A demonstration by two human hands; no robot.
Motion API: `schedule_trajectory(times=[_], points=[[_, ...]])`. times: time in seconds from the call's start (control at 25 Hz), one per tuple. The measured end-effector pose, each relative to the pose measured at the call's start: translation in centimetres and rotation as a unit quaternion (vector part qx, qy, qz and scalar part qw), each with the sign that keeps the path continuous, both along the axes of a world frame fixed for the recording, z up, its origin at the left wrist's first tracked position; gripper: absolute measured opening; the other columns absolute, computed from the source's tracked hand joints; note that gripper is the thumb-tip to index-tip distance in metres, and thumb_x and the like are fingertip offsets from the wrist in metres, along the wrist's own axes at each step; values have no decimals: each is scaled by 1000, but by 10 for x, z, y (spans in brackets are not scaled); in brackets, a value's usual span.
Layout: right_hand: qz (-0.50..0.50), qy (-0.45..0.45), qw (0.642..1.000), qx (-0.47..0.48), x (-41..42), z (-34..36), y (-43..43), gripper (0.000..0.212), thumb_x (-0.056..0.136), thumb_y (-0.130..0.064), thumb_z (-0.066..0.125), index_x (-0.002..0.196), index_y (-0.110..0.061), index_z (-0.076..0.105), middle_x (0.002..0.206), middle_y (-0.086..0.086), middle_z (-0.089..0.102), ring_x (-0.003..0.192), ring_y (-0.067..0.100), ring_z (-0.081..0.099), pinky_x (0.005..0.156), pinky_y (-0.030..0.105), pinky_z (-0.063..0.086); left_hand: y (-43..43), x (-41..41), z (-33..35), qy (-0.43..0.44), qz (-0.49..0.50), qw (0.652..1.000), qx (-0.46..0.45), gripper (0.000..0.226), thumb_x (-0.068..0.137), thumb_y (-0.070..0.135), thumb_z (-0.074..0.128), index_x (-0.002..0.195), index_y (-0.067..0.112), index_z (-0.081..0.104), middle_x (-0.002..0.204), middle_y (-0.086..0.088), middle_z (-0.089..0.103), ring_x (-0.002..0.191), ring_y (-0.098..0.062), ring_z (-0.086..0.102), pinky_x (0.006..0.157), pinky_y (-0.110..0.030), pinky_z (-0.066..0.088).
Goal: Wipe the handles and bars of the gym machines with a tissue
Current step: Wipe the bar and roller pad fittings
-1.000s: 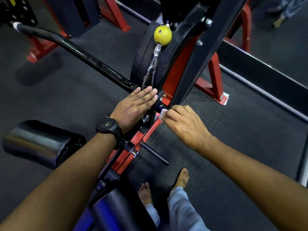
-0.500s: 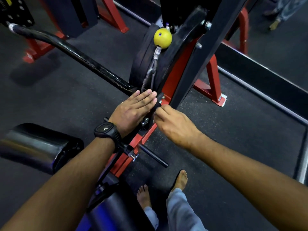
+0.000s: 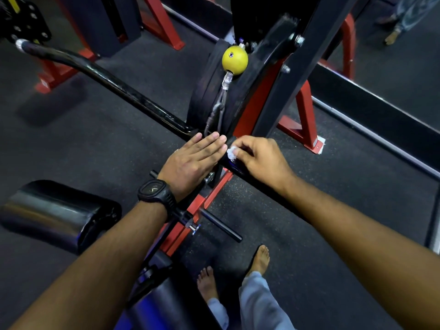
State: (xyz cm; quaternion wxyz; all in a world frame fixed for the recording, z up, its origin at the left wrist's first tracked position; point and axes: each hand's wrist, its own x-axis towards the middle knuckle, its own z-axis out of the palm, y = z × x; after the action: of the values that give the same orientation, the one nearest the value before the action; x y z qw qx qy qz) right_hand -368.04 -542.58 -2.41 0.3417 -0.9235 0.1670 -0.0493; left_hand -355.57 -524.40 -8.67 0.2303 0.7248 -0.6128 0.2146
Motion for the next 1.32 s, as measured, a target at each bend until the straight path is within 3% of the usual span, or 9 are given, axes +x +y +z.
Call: schedule_trajectory(times=[0.2,0.36,0.52,0.72,0.84,0.92,1.04,1.12,1.32], points=[[-53,62,985,150,3,-8,-7,11,95,-20,64,90,-22,74,85,-9,75,82,3,69,83,27,54,0,1,2,-1,5,1000,3,37,98,11,60,134,5,58,145,-10,51,137,-23,45,116,-42,32],[-48,100,979,171,14,-5,-12,13,96,-21,64,87,-19,73,79,-4,74,70,2,64,76,28,52,-2,-1,4,-3,5,1000,7,38,99,19,60,134,4,59,144,-11,51,137,-24,45,115,-42,34],[-45,86,980,173,17,-10,-8,15,95,-21,63,83,-20,73,81,-5,74,74,3,64,77,25,51,-4,1,2,-2,10,1000,9,39,100,19,59,136,4,57,146,-11,49,138,-24,43,117,-42,31],[-84,135,936,314,8,-14,-18,21,97,-16,61,90,2,70,76,10,64,69,21,54,69,36,44,-4,1,2,24,7,1000,3,40,98,17,62,135,3,57,146,-11,50,138,-23,43,119,-38,28],[-72,87,957,266,16,-10,-13,11,93,-13,66,85,-16,72,79,5,71,71,14,62,73,36,52,-4,0,3,19,9,1000,8,40,98,18,62,136,4,57,146,-11,49,138,-23,43,118,-41,30],[-77,109,966,220,8,-9,-19,13,92,-21,68,81,-15,72,80,4,73,72,12,63,79,40,55,-4,0,4,-7,14,1000,19,40,100,20,60,137,6,56,147,-10,48,139,-23,42,115,-47,33],[-59,127,989,55,-6,-11,-18,17,93,-27,65,82,-15,72,80,-2,73,78,11,66,81,35,55,-4,1,6,-48,25,998,31,39,102,24,55,137,6,56,148,-10,47,140,-26,41,113,-50,34],[-40,86,995,1,1,-5,-6,16,94,-33,65,85,-21,69,83,-7,71,81,13,66,78,30,52,-5,0,7,-32,19,999,32,40,102,24,56,136,4,57,147,-13,48,139,-29,41,114,-48,34],[-37,94,976,195,-2,-17,-21,10,94,-22,66,84,-19,66,76,-5,70,68,6,59,72,33,48,-7,-4,7,28,7,999,31,44,99,25,60,135,-1,55,146,-15,48,140,-29,40,111,-47,40]])
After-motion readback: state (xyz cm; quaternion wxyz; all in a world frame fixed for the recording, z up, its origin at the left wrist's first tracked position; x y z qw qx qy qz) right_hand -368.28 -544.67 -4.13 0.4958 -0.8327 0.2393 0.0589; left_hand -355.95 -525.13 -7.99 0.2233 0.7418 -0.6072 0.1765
